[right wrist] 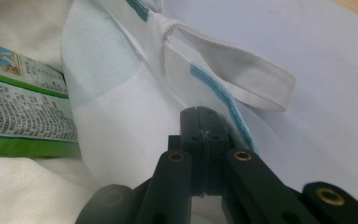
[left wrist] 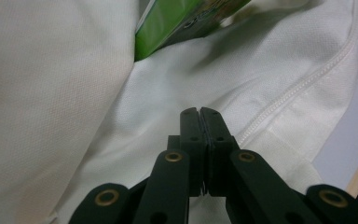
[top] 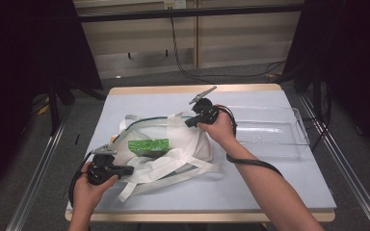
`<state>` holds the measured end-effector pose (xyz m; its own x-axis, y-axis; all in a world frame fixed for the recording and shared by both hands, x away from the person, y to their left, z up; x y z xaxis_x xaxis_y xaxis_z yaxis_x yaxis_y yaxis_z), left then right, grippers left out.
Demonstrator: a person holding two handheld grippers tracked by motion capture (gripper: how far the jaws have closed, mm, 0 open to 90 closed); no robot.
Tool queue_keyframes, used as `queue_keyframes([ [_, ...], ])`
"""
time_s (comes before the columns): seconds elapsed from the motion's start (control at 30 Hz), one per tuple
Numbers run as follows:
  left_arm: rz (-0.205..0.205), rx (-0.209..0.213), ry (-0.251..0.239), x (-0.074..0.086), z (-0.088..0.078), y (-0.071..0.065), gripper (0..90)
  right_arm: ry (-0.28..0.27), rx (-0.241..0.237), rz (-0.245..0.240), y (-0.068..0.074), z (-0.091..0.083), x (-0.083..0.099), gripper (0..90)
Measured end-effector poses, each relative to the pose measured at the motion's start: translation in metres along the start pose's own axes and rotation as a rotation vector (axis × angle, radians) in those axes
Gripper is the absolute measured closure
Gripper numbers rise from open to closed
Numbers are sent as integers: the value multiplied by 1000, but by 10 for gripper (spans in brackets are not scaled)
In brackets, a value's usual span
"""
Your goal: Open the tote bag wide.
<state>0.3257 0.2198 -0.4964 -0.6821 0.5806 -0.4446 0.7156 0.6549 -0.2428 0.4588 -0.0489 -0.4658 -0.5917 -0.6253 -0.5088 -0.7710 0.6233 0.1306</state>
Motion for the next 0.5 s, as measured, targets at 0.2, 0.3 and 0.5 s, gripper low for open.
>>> queue_keyframes([
  [0.2, -11, 9, 1, 2, 3, 2, 892, 4, 3, 12, -3, 5, 2, 900],
  [0.3, -9, 10, 4, 2, 5, 2, 893, 6, -5, 21, -4, 6, 3, 900],
  [0.5, -4, 2, 21, 3, 8, 2, 894, 6, -4, 20, -3, 6, 3, 900],
])
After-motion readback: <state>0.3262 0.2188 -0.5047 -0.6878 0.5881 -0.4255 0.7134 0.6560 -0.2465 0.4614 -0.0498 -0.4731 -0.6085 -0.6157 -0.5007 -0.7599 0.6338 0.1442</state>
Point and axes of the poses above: each handheld gripper's, and its own axes: z roughly forward along the jaws, x roughly out of its underside, y roughly to its left, the point moved 7 cm from there along z, roughly forward along the jaws, and after that the axes turned 13 degrees about y, right-handed, at the moved point
